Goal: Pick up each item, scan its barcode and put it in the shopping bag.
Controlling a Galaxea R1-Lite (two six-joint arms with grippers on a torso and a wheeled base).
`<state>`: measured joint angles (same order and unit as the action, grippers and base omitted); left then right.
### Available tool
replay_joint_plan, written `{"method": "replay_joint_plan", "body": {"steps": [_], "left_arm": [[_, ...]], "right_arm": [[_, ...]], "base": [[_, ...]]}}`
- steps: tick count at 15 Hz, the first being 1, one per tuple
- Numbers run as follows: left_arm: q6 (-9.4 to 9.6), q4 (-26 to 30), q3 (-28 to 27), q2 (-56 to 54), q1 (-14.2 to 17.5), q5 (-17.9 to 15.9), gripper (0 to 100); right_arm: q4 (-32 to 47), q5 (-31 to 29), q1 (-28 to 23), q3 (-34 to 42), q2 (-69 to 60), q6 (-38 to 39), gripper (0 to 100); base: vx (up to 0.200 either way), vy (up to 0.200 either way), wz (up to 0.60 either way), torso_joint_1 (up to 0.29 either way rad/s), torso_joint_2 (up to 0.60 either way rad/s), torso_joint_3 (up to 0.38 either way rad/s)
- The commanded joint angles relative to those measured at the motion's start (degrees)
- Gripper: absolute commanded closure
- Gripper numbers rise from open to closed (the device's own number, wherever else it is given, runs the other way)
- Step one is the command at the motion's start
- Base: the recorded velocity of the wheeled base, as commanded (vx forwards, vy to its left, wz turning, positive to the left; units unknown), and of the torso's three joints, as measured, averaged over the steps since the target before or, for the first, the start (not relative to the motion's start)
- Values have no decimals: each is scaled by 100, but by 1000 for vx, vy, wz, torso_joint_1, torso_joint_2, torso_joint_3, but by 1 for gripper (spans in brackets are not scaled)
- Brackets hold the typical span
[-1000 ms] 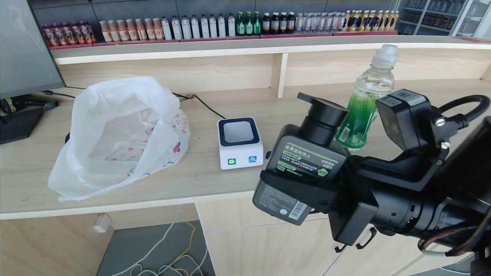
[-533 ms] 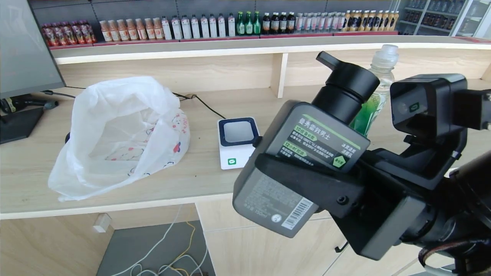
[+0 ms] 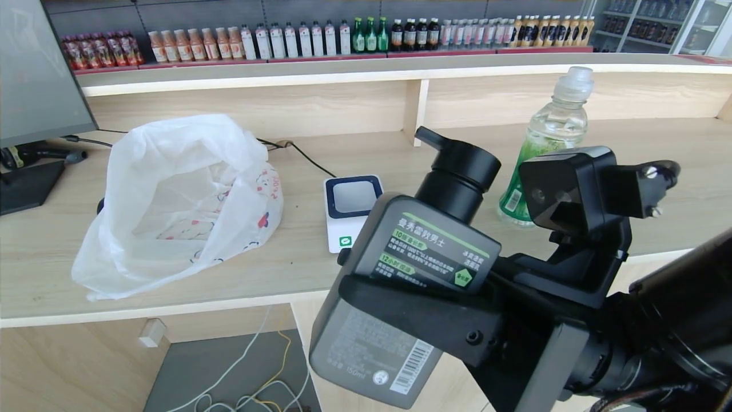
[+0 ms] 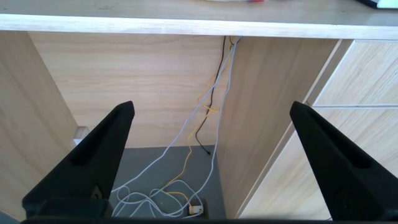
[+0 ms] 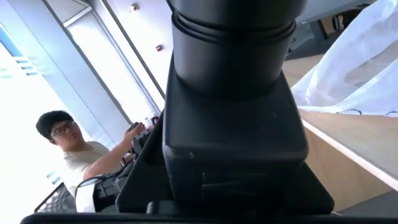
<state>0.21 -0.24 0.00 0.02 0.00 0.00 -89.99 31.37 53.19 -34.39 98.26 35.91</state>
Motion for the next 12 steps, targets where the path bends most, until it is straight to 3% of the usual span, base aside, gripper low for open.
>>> {"method": "replay_joint_plan", "body": {"steps": [1, 12], "left_arm": [[-3, -2, 0, -2, 0, 0, 0], [-3, -2, 0, -2, 0, 0, 0]], "right_arm": [[-1, 1, 25, -24, 115, 3, 100], [-1, 1, 104, 29, 176, -14, 100]], "base": [[0, 0, 0, 0, 0, 0], [0, 0, 0, 0, 0, 0]]}}
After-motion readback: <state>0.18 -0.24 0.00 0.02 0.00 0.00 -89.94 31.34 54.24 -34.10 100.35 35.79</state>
